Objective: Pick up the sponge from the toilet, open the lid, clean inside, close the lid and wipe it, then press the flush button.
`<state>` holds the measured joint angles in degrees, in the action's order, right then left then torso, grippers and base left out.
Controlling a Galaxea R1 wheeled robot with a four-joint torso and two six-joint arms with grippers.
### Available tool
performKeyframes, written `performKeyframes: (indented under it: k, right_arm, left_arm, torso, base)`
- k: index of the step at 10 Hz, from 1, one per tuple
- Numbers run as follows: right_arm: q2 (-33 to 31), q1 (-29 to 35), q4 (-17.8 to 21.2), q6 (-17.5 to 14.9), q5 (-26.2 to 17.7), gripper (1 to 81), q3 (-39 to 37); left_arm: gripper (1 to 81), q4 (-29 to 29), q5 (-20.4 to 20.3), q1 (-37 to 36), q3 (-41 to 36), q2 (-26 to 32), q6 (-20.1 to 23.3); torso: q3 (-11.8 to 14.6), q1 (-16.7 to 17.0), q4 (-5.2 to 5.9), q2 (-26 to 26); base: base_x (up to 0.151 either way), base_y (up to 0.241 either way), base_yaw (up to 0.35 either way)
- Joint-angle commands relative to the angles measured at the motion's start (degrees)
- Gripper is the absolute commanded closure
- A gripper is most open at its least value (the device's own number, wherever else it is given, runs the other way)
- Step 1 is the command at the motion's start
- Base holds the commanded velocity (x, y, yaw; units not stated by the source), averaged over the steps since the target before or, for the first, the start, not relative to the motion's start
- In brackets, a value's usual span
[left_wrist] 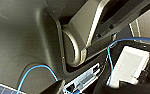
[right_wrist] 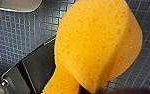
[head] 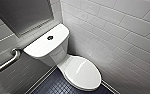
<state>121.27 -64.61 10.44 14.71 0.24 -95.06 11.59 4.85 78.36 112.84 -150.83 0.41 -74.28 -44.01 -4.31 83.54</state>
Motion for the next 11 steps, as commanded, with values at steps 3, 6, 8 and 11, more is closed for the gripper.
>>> performKeyframes:
  k: [3,6,8,11]
  right_arm:
    - [5.31,-9.08,-3.66,-0.39,1.6,81.1,-5.21]
    - [9.97,-14.79,-7.17,-0.39,4.23,81.1,-7.84]
    - [12.53,-18.49,-8.59,-0.39,6.7,81.1,-9.69]
    - [19.29,-21.66,-12.72,-0.39,8.19,81.1,-16.45]
  left_arm:
    - [1.0,-0.52,4.9,0.7,-1.65,1.67,0.38]
    - [1.0,-0.52,4.9,0.62,-1.56,1.76,-0.06]
    - [1.0,-0.52,4.9,0.62,-1.21,1.5,-0.06]
    - [1.0,-0.52,4.9,0.7,0.19,1.14,-0.24]
  torso:
    - [9.64,6.29,-2.46,-9.64]
    - [15.12,10.41,-4.24,-15.8]
    - [18.6,13.2,-5.39,-20.0]
    - [17.4,16.9,-4.61,-25.46]
  base:
    - [0.0,0.0,0.0]
    - [0.0,0.0,0.0]
    - [0.0,0.0,0.0]
    - [0.0,0.0,0.0]
